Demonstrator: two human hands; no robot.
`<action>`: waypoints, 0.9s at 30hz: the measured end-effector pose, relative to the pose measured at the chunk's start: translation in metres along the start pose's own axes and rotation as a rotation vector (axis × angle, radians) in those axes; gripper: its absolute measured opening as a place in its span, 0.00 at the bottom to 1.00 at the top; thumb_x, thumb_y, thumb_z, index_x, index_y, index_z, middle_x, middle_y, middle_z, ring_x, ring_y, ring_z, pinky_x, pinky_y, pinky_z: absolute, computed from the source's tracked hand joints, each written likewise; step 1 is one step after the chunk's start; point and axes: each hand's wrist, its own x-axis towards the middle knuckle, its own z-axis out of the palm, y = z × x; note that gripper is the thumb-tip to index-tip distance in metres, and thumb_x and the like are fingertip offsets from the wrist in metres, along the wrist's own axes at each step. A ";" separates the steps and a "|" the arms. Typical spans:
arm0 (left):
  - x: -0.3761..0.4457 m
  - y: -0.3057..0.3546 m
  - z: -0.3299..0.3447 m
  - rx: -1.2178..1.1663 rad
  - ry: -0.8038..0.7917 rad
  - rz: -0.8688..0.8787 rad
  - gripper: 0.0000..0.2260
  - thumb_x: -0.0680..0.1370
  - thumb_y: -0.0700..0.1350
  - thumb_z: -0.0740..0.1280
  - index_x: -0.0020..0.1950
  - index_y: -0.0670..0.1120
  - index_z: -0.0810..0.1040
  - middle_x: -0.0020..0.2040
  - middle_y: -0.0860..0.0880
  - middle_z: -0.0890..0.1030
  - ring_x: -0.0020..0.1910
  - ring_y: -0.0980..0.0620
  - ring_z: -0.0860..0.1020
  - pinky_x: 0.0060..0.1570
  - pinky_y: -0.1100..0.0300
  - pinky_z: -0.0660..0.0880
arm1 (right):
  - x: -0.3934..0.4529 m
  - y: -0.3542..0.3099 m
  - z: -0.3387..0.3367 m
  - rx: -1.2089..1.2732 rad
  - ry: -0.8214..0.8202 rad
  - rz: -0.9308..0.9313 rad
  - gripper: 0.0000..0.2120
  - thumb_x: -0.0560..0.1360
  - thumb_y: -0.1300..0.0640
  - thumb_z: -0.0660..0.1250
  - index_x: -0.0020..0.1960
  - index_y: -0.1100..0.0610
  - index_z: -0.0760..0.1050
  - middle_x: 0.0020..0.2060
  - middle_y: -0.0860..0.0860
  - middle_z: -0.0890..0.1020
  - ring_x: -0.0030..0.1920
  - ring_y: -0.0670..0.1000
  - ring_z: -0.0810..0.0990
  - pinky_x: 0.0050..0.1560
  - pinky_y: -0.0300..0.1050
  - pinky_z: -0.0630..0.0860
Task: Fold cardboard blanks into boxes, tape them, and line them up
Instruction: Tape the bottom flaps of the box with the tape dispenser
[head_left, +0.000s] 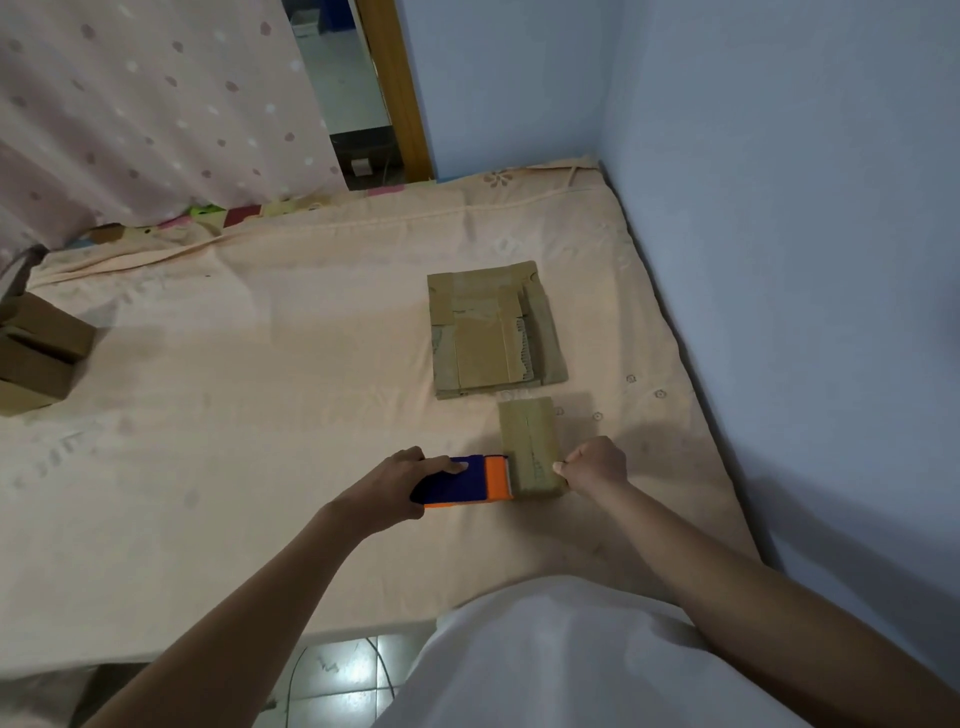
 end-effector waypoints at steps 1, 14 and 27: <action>0.002 -0.001 -0.002 0.002 -0.009 0.008 0.36 0.73 0.35 0.69 0.74 0.64 0.64 0.54 0.51 0.70 0.51 0.52 0.72 0.48 0.60 0.73 | -0.002 0.001 0.000 -0.005 0.005 0.002 0.08 0.75 0.55 0.75 0.42 0.59 0.82 0.44 0.55 0.84 0.53 0.55 0.83 0.46 0.38 0.72; 0.012 -0.004 -0.013 0.023 -0.030 0.075 0.34 0.73 0.36 0.70 0.74 0.61 0.66 0.56 0.49 0.71 0.53 0.51 0.72 0.50 0.61 0.71 | -0.003 -0.011 0.003 -0.179 0.029 -0.112 0.23 0.71 0.44 0.76 0.34 0.56 0.68 0.30 0.50 0.72 0.36 0.53 0.74 0.27 0.41 0.60; 0.017 -0.016 -0.016 0.029 -0.015 0.148 0.34 0.73 0.38 0.72 0.74 0.61 0.66 0.55 0.51 0.72 0.51 0.53 0.72 0.49 0.64 0.69 | -0.024 -0.021 0.027 -0.426 -0.121 -0.695 0.36 0.82 0.55 0.64 0.82 0.52 0.46 0.81 0.47 0.48 0.81 0.49 0.44 0.79 0.49 0.51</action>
